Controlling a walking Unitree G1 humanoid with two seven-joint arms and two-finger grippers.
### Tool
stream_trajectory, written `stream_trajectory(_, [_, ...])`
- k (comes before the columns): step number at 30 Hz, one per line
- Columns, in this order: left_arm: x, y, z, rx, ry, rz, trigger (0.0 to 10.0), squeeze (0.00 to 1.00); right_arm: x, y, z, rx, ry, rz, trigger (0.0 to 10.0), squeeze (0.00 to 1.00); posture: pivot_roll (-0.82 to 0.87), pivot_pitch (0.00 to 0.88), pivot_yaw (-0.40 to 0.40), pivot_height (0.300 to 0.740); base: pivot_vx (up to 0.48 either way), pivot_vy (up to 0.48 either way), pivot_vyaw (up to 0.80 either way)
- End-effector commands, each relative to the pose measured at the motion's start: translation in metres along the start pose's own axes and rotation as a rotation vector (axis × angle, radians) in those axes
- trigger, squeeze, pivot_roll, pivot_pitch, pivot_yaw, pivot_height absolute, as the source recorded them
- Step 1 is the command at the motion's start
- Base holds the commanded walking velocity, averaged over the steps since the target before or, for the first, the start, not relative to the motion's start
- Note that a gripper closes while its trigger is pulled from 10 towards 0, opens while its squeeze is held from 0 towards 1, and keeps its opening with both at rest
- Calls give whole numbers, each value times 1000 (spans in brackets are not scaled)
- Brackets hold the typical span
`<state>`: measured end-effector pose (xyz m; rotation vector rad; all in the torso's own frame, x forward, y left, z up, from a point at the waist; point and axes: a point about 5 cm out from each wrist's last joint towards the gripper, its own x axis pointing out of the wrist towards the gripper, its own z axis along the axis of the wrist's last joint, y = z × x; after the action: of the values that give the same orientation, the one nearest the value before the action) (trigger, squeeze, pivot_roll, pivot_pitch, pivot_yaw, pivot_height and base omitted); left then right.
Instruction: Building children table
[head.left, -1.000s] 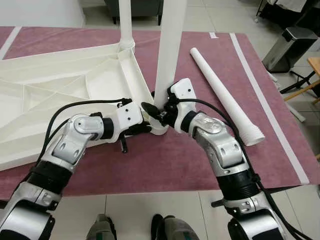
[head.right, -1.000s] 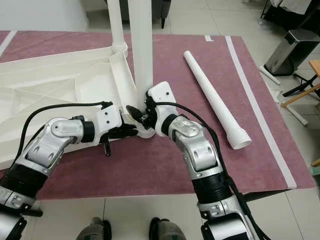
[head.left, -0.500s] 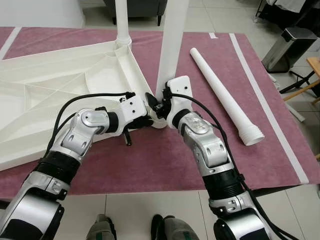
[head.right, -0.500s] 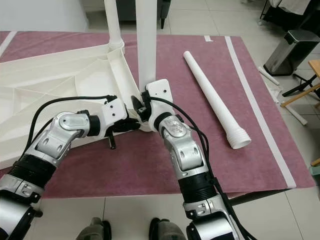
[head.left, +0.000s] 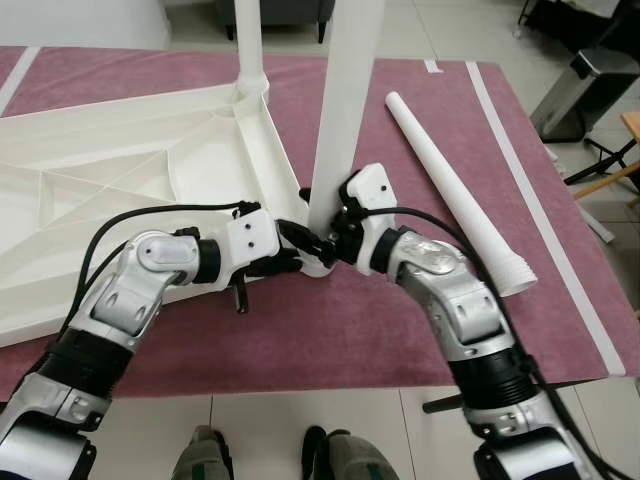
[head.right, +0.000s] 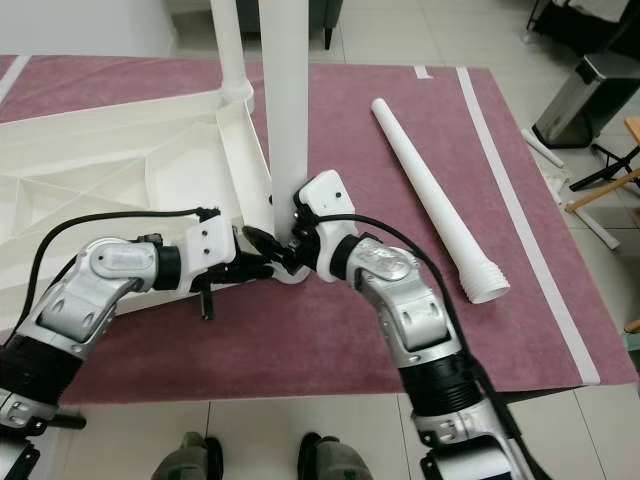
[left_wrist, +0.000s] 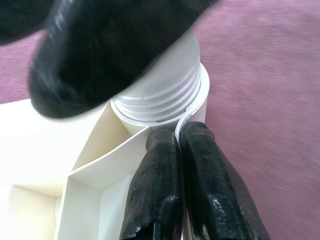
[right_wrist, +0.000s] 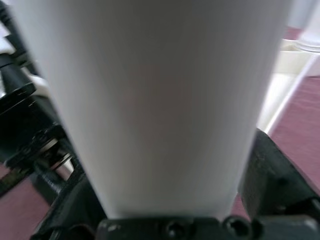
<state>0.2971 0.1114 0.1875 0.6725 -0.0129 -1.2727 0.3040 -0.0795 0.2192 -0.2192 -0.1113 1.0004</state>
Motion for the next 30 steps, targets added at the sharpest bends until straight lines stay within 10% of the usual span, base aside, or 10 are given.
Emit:
stream_trajectory(1, [-1,-9,21,74,-93,-90,0,0,1,7,3,-6,-18,83,10000,0,97,171,-17,740,0,0,0])
stream_trajectory(8, [-15,-30,27,80,-128,-188,0,0,-4,3,4,-5,-9,241,10000,0,108,174,-26,740,0,0,0])
stream_trajectory(9, [-16,-31,28,75,-132,-190,0,0,-4,4,5,3,-12,262,4980,0,110,174,-27,740,0,0,0])
stream_trajectory(14, [-17,-32,29,71,-135,-191,0,0,-5,5,5,7,-14,280,4980,0,110,175,-28,740,0,0,0])
stream_trajectory(15, [-16,-30,29,67,-133,-175,0,0,-3,5,3,17,-8,270,0,0,109,177,-29,740,0,0,0])
stream_trajectory(30, [20,32,18,7,-1,179,0,0,24,-17,-30,26,209,-376,0,0,95,188,-14,740,0,0,0])
